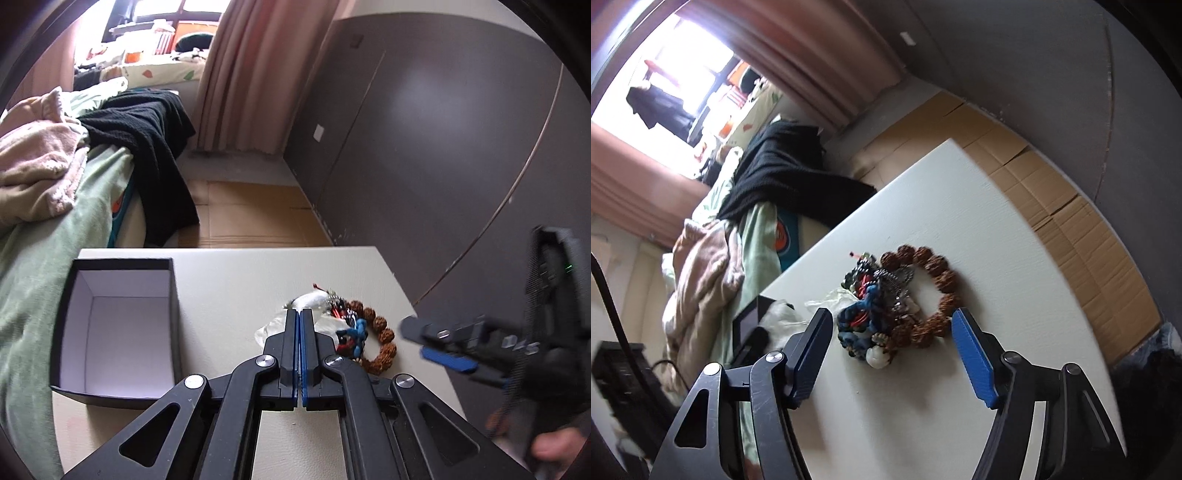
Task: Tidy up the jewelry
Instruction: 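Lower the left gripper onto the jewelry pile and grasp the white tissue, then drop the tissue into the black box with left while right grasps blue bracelet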
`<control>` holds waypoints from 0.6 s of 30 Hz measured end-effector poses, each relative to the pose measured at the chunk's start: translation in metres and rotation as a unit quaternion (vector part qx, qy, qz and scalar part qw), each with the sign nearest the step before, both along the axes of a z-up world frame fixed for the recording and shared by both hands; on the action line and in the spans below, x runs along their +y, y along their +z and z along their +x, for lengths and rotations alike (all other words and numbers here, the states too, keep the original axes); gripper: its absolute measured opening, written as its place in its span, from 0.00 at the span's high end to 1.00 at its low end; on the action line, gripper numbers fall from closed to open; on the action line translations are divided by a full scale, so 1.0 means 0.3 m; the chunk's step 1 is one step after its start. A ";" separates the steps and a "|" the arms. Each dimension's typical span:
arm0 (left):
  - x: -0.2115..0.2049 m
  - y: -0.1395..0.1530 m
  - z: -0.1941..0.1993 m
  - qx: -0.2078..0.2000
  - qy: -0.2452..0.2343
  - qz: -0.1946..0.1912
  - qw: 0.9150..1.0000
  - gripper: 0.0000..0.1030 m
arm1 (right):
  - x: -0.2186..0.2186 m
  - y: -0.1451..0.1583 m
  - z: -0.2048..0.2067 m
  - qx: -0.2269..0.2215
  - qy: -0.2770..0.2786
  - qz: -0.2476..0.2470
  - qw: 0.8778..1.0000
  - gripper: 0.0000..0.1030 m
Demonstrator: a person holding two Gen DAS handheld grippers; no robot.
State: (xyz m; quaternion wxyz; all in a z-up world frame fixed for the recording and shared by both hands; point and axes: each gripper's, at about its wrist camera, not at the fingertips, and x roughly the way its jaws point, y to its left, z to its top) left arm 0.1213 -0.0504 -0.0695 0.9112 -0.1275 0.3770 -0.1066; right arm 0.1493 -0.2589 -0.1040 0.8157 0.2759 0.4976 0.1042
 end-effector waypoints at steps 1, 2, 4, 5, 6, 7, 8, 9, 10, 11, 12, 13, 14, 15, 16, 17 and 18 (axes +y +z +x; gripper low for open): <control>0.010 0.007 -0.003 -0.003 0.002 -0.003 1.000 1.00 | 0.013 -0.009 0.010 0.001 0.004 -0.001 1.000 0.34; 0.022 0.016 -0.007 -0.007 0.005 -0.007 1.000 1.00 | 0.025 -0.017 0.020 0.002 0.008 -0.002 1.000 0.37; 0.049 0.038 -0.016 -0.017 0.012 -0.018 1.000 1.00 | 0.044 -0.034 0.036 0.003 0.015 -0.004 1.000 0.41; 0.063 0.048 -0.022 -0.022 0.015 -0.022 0.999 1.00 | 0.054 -0.045 0.048 0.006 0.018 -0.007 1.000 0.43; 0.070 0.057 -0.026 -0.025 0.017 -0.024 0.999 1.00 | 0.063 -0.055 0.058 0.008 0.020 -0.009 1.000 0.44; 0.083 0.068 -0.031 -0.030 0.021 -0.026 0.999 1.00 | 0.070 -0.067 0.066 0.010 0.022 -0.010 1.000 0.47; 0.094 0.073 -0.036 -0.034 0.024 -0.027 0.999 1.00 | 0.075 -0.079 0.074 0.013 0.022 -0.011 1.000 0.51; 0.103 0.075 -0.042 -0.036 0.026 -0.029 0.999 1.00 | 0.080 -0.088 0.079 0.016 0.022 -0.010 1.000 0.53; 0.112 0.078 -0.044 -0.038 0.028 -0.031 0.998 1.00 | 0.083 -0.098 0.084 0.018 0.022 -0.007 1.000 0.56; 0.124 0.081 -0.046 -0.039 0.032 -0.033 0.998 1.00 | 0.087 -0.107 0.089 0.021 0.022 -0.004 1.000 0.59; 0.135 0.082 -0.048 -0.039 0.033 -0.035 0.998 1.00 | 0.092 -0.112 0.092 0.023 0.023 -0.002 0.999 0.62; 0.141 0.082 -0.050 -0.039 0.035 -0.036 0.998 1.00 | 0.095 -0.113 0.092 0.023 0.023 -0.003 0.999 0.69; 0.149 0.082 -0.050 -0.039 0.037 -0.037 0.998 1.00 | 0.099 -0.112 0.091 0.021 0.024 -0.005 0.999 0.82; 0.159 0.085 -0.051 -0.040 0.039 -0.038 0.998 1.00 | 0.097 -0.111 0.093 0.018 0.028 0.000 0.999 0.86; 0.165 0.087 -0.052 -0.041 0.040 -0.039 0.998 1.00 | 0.094 -0.108 0.091 0.018 0.028 0.006 0.999 0.86; 0.172 0.090 -0.055 -0.043 0.042 -0.039 0.997 1.00 | 0.089 -0.102 0.087 0.016 0.023 0.006 1.000 0.86; 0.180 0.096 -0.060 -0.047 0.043 -0.040 0.997 1.00 | 0.086 -0.093 0.082 0.012 0.019 0.006 1.000 0.86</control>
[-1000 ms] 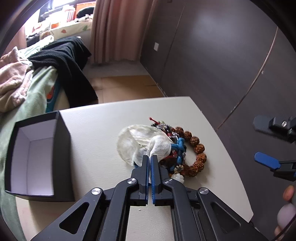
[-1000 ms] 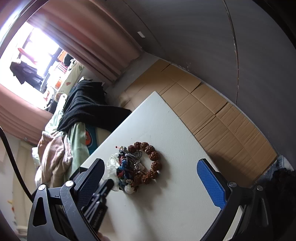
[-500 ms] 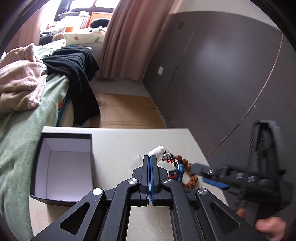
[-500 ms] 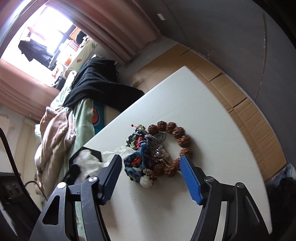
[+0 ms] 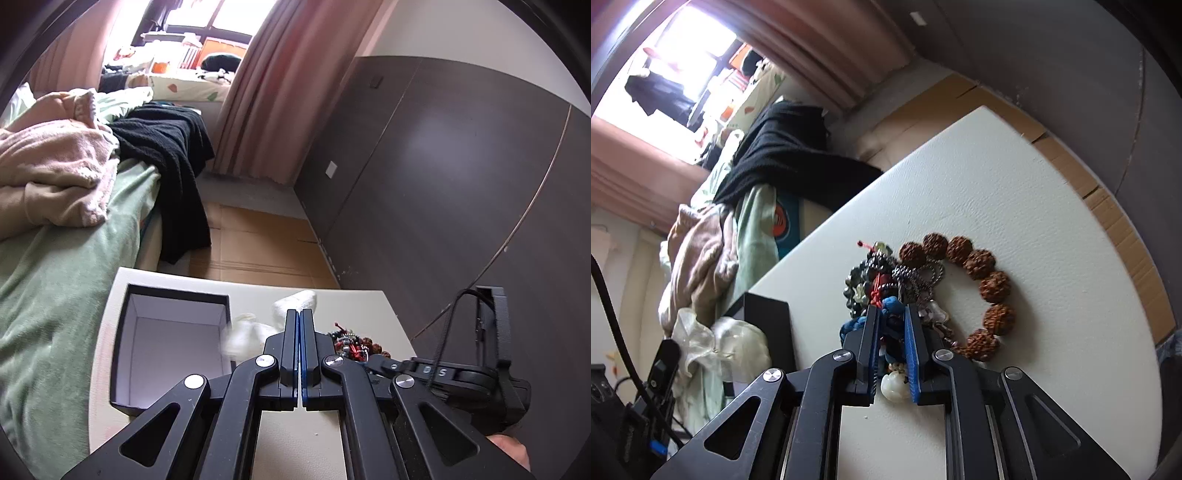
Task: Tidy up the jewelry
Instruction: 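Drop the tissue into the black box with left while right grasps blue bracelet, then lower the blue beaded bracelet into the black box and open the right gripper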
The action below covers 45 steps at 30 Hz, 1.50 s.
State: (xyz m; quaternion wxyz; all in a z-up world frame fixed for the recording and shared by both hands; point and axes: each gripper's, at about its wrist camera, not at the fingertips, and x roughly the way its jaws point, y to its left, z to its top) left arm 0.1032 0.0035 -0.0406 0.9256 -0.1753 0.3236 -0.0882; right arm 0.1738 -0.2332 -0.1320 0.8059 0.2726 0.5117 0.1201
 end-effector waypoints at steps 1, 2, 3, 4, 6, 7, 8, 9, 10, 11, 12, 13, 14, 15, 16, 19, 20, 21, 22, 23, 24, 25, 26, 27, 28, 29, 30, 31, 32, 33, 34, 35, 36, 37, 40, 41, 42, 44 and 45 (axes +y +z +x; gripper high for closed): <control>0.009 0.007 -0.007 -0.004 0.003 -0.002 1.000 1.00 | -0.004 0.011 -0.005 -0.005 -0.001 0.004 1.000 0.86; 0.020 0.015 -0.015 -0.009 0.007 -0.003 1.000 1.00 | -0.007 0.024 -0.012 -0.010 0.000 0.010 1.000 0.86; 0.028 0.020 -0.021 -0.011 0.010 -0.004 1.000 1.00 | -0.010 0.038 -0.019 -0.015 0.001 0.018 1.000 0.86; 0.036 0.029 -0.031 -0.015 0.014 -0.006 1.000 1.00 | -0.012 0.048 -0.022 -0.020 0.002 0.024 1.000 0.86; 0.057 0.046 -0.045 -0.023 0.023 -0.008 0.999 1.00 | -0.011 0.077 -0.034 -0.034 0.008 0.042 0.999 0.86; 0.066 0.054 -0.049 -0.026 0.027 -0.008 0.999 1.00 | -0.008 0.094 -0.044 -0.044 0.012 0.049 0.998 0.86; 0.079 0.061 -0.054 -0.030 0.033 -0.007 0.999 1.00 | -0.004 0.112 -0.054 -0.053 0.016 0.056 0.997 0.86; 0.085 0.062 -0.056 -0.031 0.036 -0.007 0.999 1.00 | 0.004 0.123 -0.062 -0.060 0.018 0.060 0.996 0.86; 0.094 0.063 -0.056 -0.031 0.039 -0.007 0.999 1.00 | 0.009 0.137 -0.071 -0.068 0.021 0.068 0.995 0.86; 0.107 0.059 -0.054 -0.029 0.043 -0.009 0.999 1.00 | 0.014 0.149 -0.078 -0.075 0.024 0.076 0.994 0.86; 0.117 0.056 -0.050 -0.027 0.046 -0.010 0.999 1.00 | 0.019 0.157 -0.083 -0.081 0.027 0.082 0.993 0.86; 0.127 0.050 -0.047 -0.024 0.050 -0.012 0.998 1.00 | 0.024 0.166 -0.089 -0.087 0.030 0.086 0.992 0.86; 0.137 0.043 -0.042 -0.021 0.055 -0.014 0.998 1.00 | 0.031 0.175 -0.093 -0.093 0.033 0.089 0.991 0.86; 0.143 0.038 -0.037 -0.019 0.056 -0.017 0.998 1.00 | 0.040 0.181 -0.095 -0.098 0.036 0.091 0.990 0.86; 0.152 0.033 -0.031 -0.017 0.057 -0.019 0.998 1.00 | 0.047 0.183 -0.101 -0.100 0.038 0.092 0.990 0.86; 0.170 0.017 -0.006 0.001 0.061 -0.023 0.998 0.98 | 0.069 0.188 -0.106 -0.105 0.046 0.098 0.989 0.86; 0.177 0.007 0.007 0.015 0.069 -0.021 0.997 0.89 | 0.080 0.189 -0.106 -0.106 0.050 0.098 0.988 0.86; 0.182 0.001 0.010 0.024 0.076 -0.020 0.997 0.67 | 0.085 0.190 -0.104 -0.107 0.052 0.098 0.988 0.86; 0.193 -0.008 0.014 0.032 0.086 -0.021 0.996 0.49 | 0.095 0.190 -0.103 -0.109 0.054 0.098 0.988 0.86; 0.204 -0.014 0.011 0.034 0.096 -0.025 0.995 0.17 | 0.104 0.191 -0.101 -0.110 0.057 0.101 0.987 0.86; 0.219 -0.013 -0.001 0.028 0.111 -0.030 0.993 0.04 | 0.110 0.193 -0.102 -0.111 0.060 0.104 0.986 0.86; 0.232 -0.005 -0.017 0.018 0.123 -0.034 0.992 0.04 | 0.120 0.195 -0.101 -0.113 0.063 0.107 0.986 0.86; 0.245 0.007 -0.031 0.009 0.134 -0.035 0.990 0.04 | 0.132 0.197 -0.100 -0.115 0.066 0.110 0.985 0.86; 0.252 0.013 -0.034 0.006 0.139 -0.033 0.990 0.04 | 0.139 0.199 -0.100 -0.117 0.069 0.112 0.984 0.86; 0.260 0.020 -0.041 0.004 0.147 -0.027 0.989 0.04 | 0.152 0.202 -0.100 -0.119 0.073 0.116 0.983 0.86; 0.266 0.024 -0.048 0.002 0.158 -0.018 0.987 0.04 | 0.167 0.206 -0.100 -0.121 0.077 0.121 0.982 0.86; 0.270 0.028 -0.050 0.002 0.164 -0.012 0.986 0.04 | 0.179 0.210 -0.101 -0.123 0.081 0.127 0.981 0.86; 0.276 0.031 -0.054 0.001 0.170 -0.006 0.985 0.04 | 0.195 0.216 -0.103 -0.127 0.086 0.133 0.979 0.86; 0.282 0.035 -0.058 0.000 0.175 -0.002 0.985 0.04 | 0.214 0.223 -0.104 -0.131 0.091 0.139 0.977 0.86; 0.288 0.041 -0.065 -0.004 0.179 0.002 0.984 0.04 | 0.228 0.229 -0.106 -0.135 0.097 0.144 0.976 0.86; 0.294 0.049 -0.074 -0.010 0.185 0.005 0.983 0.04 | 0.252 0.240 -0.106 -0.140 0.104 0.148 0.973 0.86; 0.297 0.057 -0.083 -0.014 0.191 0.010 0.981 0.04 | 0.273 0.248 -0.107 -0.145 0.110 0.152 0.971 0.86; 0.302 0.063 -0.089 -0.017 0.195 0.015 0.981 0.04 | 0.291 0.254 -0.107 -0.148 0.114 0.155 0.970 0.86; 0.308 0.070 -0.095 -0.019 0.199 0.021 0.979 0.04 | 0.314 0.261 -0.106 -0.151 0.120 0.156 0.969 0.86; 0.335 0.084 -0.113 -0.026 0.213 0.027 0.976 0.04 | 0.375 0.273 -0.097 -0.157 0.133 0.150 0.967 0.86; 0.346 0.089 -0.119 -0.028 0.219 0.030 0.975 0.04 | 0.396 0.272 -0.092 -0.157 0.138 0.151 0.966 0.86; 0.358 0.094 -0.123 -0.028 0.227 0.038 0.973 0.04 | 0.408 0.269 -0.091 -0.157 0.142 0.151 0.966 0.86; 0.375 0.104 -0.138 -0.031 0.243 0.060 0.968 0.04 | 0.458 0.256 -0.083 -0.154 0.156 0.136 0.966 0.85; 0.378 0.107 -0.141 -0.031 0.247 0.064 0.966 0.04 | 0.492 0.245 -0.074 -0.149 0.169 0.123 0.966 0.82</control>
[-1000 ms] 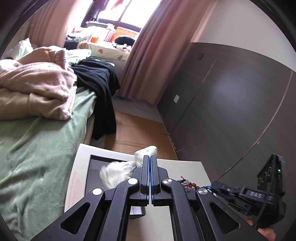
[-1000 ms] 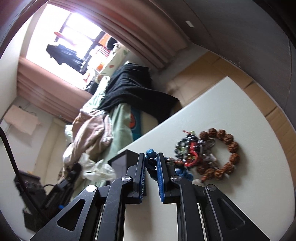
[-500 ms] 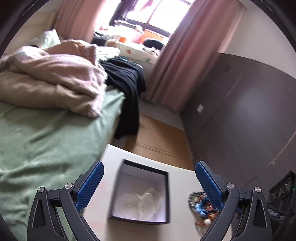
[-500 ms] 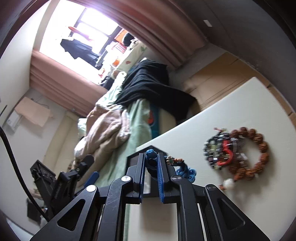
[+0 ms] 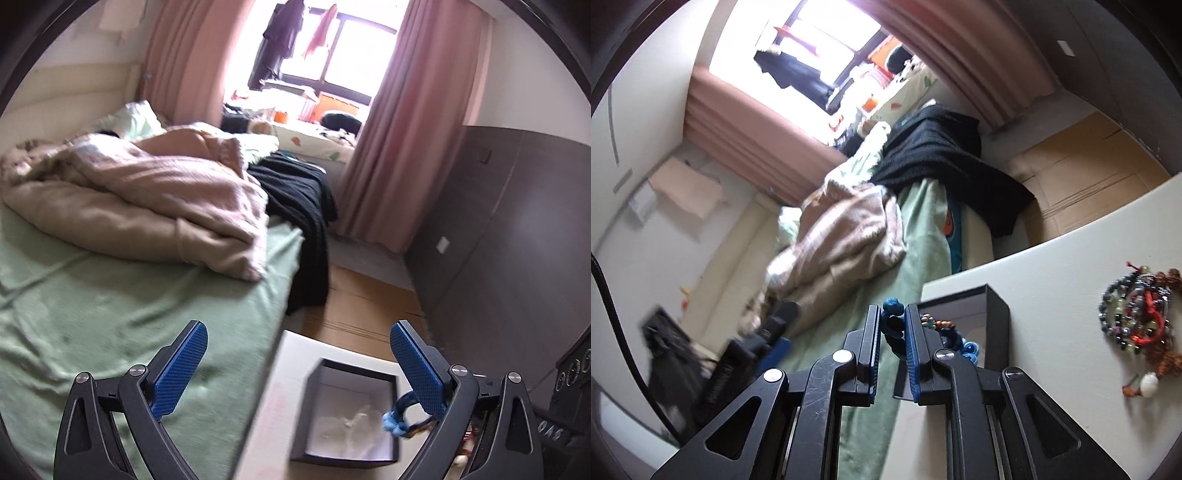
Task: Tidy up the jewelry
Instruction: 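Lower the blue beaded bracelet into the black box and open the right gripper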
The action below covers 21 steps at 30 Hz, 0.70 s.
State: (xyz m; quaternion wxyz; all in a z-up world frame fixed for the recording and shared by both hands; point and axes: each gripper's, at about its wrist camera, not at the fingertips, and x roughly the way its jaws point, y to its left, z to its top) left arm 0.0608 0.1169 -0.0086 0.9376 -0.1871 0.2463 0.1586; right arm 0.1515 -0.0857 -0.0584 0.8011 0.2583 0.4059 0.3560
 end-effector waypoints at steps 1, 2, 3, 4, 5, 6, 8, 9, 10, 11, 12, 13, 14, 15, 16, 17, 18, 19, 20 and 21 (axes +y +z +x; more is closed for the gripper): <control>0.006 0.003 -0.006 -0.003 0.003 0.000 1.000 0.04 | 0.026 -0.017 0.009 0.011 0.016 -0.014 1.000 0.64; 0.015 0.004 -0.014 -0.010 0.002 -0.005 1.000 0.04 | 0.045 -0.035 0.015 0.023 0.026 -0.021 0.999 0.43; 0.018 0.003 -0.016 -0.013 0.002 -0.009 1.000 0.04 | 0.050 -0.052 0.020 0.032 0.029 -0.021 0.999 0.38; 0.022 0.002 -0.018 -0.013 0.002 -0.011 1.000 0.04 | 0.043 -0.065 0.018 0.035 0.025 -0.014 0.999 0.37; 0.021 0.002 -0.018 -0.012 0.002 -0.008 1.000 0.04 | 0.030 -0.072 0.016 0.037 0.021 -0.011 0.999 0.37; 0.015 0.002 -0.016 -0.009 0.003 0.000 1.000 0.04 | 0.013 -0.075 0.018 0.040 0.017 -0.011 0.999 0.37; -0.001 0.004 -0.016 -0.008 -0.002 0.010 1.000 0.04 | -0.034 -0.071 0.017 0.042 0.000 -0.006 0.999 0.37; -0.013 0.006 -0.014 -0.008 -0.008 0.014 1.000 0.04 | -0.065 -0.066 0.014 0.042 -0.013 -0.004 0.999 0.36; -0.026 0.009 -0.013 -0.010 -0.017 0.017 1.000 0.04 | -0.088 -0.062 0.009 0.041 -0.023 -0.004 0.999 0.34; -0.040 0.012 -0.013 -0.013 -0.024 0.020 0.999 0.04 | -0.121 -0.057 0.003 0.039 -0.037 -0.007 0.999 0.33; -0.047 0.014 -0.010 -0.014 -0.027 0.021 0.999 0.04 | -0.150 -0.052 -0.004 0.038 -0.049 -0.007 0.998 0.33; -0.056 0.017 -0.012 -0.017 -0.030 0.023 0.999 0.04 | -0.173 -0.046 -0.009 0.037 -0.059 -0.008 0.998 0.33; -0.067 0.019 -0.014 -0.021 -0.033 0.024 0.999 0.04 | -0.205 -0.039 -0.016 0.038 -0.071 -0.010 0.997 0.33; -0.078 0.020 -0.012 -0.021 -0.037 0.025 0.999 0.04 | -0.230 -0.033 -0.019 0.038 -0.080 -0.011 0.996 0.33; -0.088 0.018 -0.011 -0.019 -0.043 0.024 0.999 0.04 | -0.261 -0.025 -0.024 0.039 -0.090 -0.016 0.995 0.33; -0.104 0.017 -0.006 -0.017 -0.059 0.018 0.998 0.04 | -0.286 -0.019 -0.027 0.039 -0.098 -0.020 0.994 0.33; -0.118 0.015 0.002 -0.016 -0.071 0.013 0.997 0.04 | -0.314 -0.013 -0.030 0.040 -0.104 -0.022 0.994 0.33; -0.138 0.014 0.008 -0.013 -0.083 0.013 0.996 0.04 | -0.335 -0.009 -0.029 0.042 -0.106 -0.022 0.993 0.33; -0.159 0.013 0.015 -0.009 -0.091 0.019 0.996 0.04 | -0.360 -0.006 -0.031 0.045 -0.108 -0.023 0.993 0.33; -0.176 0.012 0.021 -0.006 -0.097 0.027 0.995 0.04 | -0.383 -0.003 -0.032 0.050 -0.113 -0.028 0.992 0.33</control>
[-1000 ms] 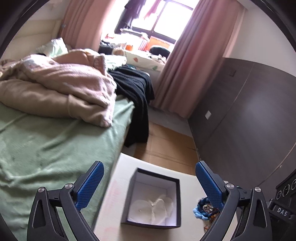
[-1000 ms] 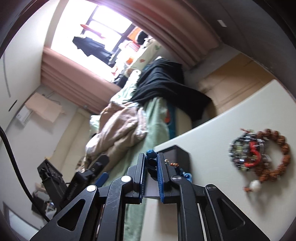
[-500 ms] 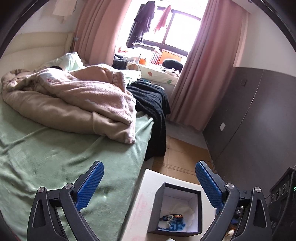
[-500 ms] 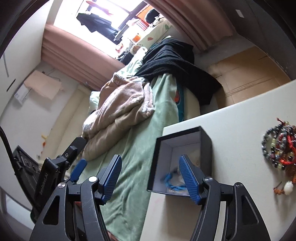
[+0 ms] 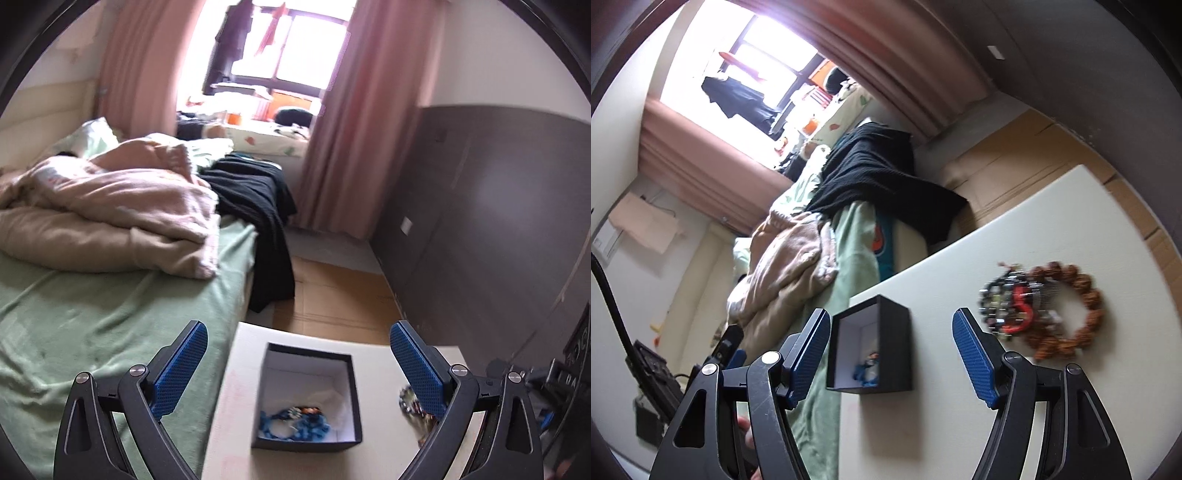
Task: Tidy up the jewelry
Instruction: 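Lower the blue beaded bracelet into the black box and open the right gripper, then grasp the silver chain from the jewelry pile with the left gripper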
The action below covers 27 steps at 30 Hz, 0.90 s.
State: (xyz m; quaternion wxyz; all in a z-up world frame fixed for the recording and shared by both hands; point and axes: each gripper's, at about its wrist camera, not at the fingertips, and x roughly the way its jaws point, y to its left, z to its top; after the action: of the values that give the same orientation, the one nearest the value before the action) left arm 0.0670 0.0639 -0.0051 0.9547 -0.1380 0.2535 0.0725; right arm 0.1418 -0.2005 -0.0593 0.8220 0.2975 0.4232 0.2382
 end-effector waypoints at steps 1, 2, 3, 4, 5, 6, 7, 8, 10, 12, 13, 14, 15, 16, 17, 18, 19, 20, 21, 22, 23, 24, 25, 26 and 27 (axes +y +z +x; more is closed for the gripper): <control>-0.018 -0.002 0.005 0.003 -0.004 0.008 1.000 0.04 | -0.022 0.002 -0.004 0.004 -0.005 -0.005 1.000 0.33; -0.037 -0.006 0.012 0.007 -0.010 0.012 1.000 0.04 | -0.039 0.004 -0.008 0.005 -0.008 -0.007 1.000 0.33; -0.047 -0.010 0.016 0.009 -0.015 0.011 1.000 0.04 | -0.054 0.005 -0.011 0.008 -0.010 -0.010 1.000 0.33; -0.059 -0.015 0.022 0.014 -0.022 0.006 1.000 0.04 | -0.069 0.004 -0.015 0.012 -0.012 -0.014 1.000 0.32; -0.076 -0.021 0.033 0.022 -0.030 0.000 0.999 0.04 | -0.087 0.001 -0.018 0.015 -0.017 -0.017 1.000 0.28; -0.091 -0.026 0.040 0.027 -0.037 -0.003 0.999 0.04 | -0.103 -0.004 -0.019 0.018 -0.021 -0.018 0.999 0.24; -0.109 -0.032 0.047 0.032 -0.045 -0.003 0.998 0.04 | -0.120 -0.010 -0.020 0.021 -0.027 -0.017 0.999 0.15; -0.138 -0.037 0.062 0.041 -0.060 -0.001 0.997 0.04 | -0.140 -0.018 -0.017 0.026 -0.035 -0.014 0.999 0.12; -0.181 -0.046 0.087 0.053 -0.079 0.005 0.995 0.04 | -0.165 -0.036 -0.003 0.040 -0.038 -0.004 0.998 0.12; -0.233 -0.050 0.119 0.069 -0.098 0.016 0.993 0.08 | -0.202 -0.053 0.007 0.050 -0.050 0.005 0.997 0.12; -0.255 -0.049 0.131 0.074 -0.107 0.019 0.991 0.11 | -0.220 -0.058 0.005 0.054 -0.060 0.009 0.997 0.12; -0.271 -0.048 0.139 0.078 -0.114 0.020 0.990 0.15 | -0.233 -0.061 0.007 0.056 -0.068 0.014 0.996 0.12; -0.289 -0.049 0.150 0.083 -0.123 0.016 0.989 0.18 | -0.259 -0.064 0.009 0.059 -0.079 0.021 0.995 0.12; -0.303 -0.051 0.162 0.089 -0.130 0.012 0.987 0.21 | -0.272 -0.063 0.009 0.061 -0.086 0.023 0.994 0.12; -0.321 -0.057 0.181 0.100 -0.139 0.009 0.985 0.26 | -0.292 -0.065 0.011 0.064 -0.095 0.025 0.993 0.12; -0.335 -0.065 0.199 0.110 -0.145 0.008 0.983 0.33 | -0.306 -0.066 0.016 0.067 -0.099 0.026 0.992 0.12; -0.349 -0.073 0.218 0.121 -0.151 0.007 0.981 0.36 | -0.320 -0.069 0.020 0.070 -0.104 0.027 0.992 0.12; -0.362 -0.084 0.235 0.131 -0.153 0.006 0.979 0.43 | -0.331 -0.073 0.023 0.074 -0.108 0.028 0.991 0.12; -0.375 -0.098 0.255 0.142 -0.157 0.002 0.977 0.49 | -0.340 -0.078 0.026 0.078 -0.111 0.028 0.990 0.12; -0.387 -0.110 0.270 0.151 -0.160 -0.002 0.976 0.51 | -0.348 -0.082 0.027 0.082 -0.113 0.030 0.990 0.12; -0.402 -0.126 0.286 0.159 -0.166 -0.008 0.973 0.54 | -0.354 -0.084 0.029 0.084 -0.114 0.032 0.989 0.12; -0.413 -0.138 0.299 0.163 -0.173 -0.011 0.971 0.54 | -0.361 -0.088 0.031 0.088 -0.115 0.034 0.989 0.12; -0.427 -0.152 0.311 0.168 -0.179 -0.011 0.969 0.54 | -0.365 -0.089 0.032 0.090 -0.116 0.033 0.989 0.12; -0.444 -0.170 0.322 0.174 -0.182 -0.004 0.968 0.54 | -0.369 -0.091 0.033 0.093 -0.118 0.031 0.988 0.12; -0.455 -0.186 0.330 0.179 -0.183 0.000 0.967 0.55 | -0.373 -0.094 0.035 0.096 -0.120 0.029 0.988 0.12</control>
State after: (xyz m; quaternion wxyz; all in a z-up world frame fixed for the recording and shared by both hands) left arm 0.1661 -0.0725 -0.0609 0.8907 -0.0735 0.4414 -0.0800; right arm 0.1523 -0.3123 -0.0876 0.7910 0.3917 0.4544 0.1201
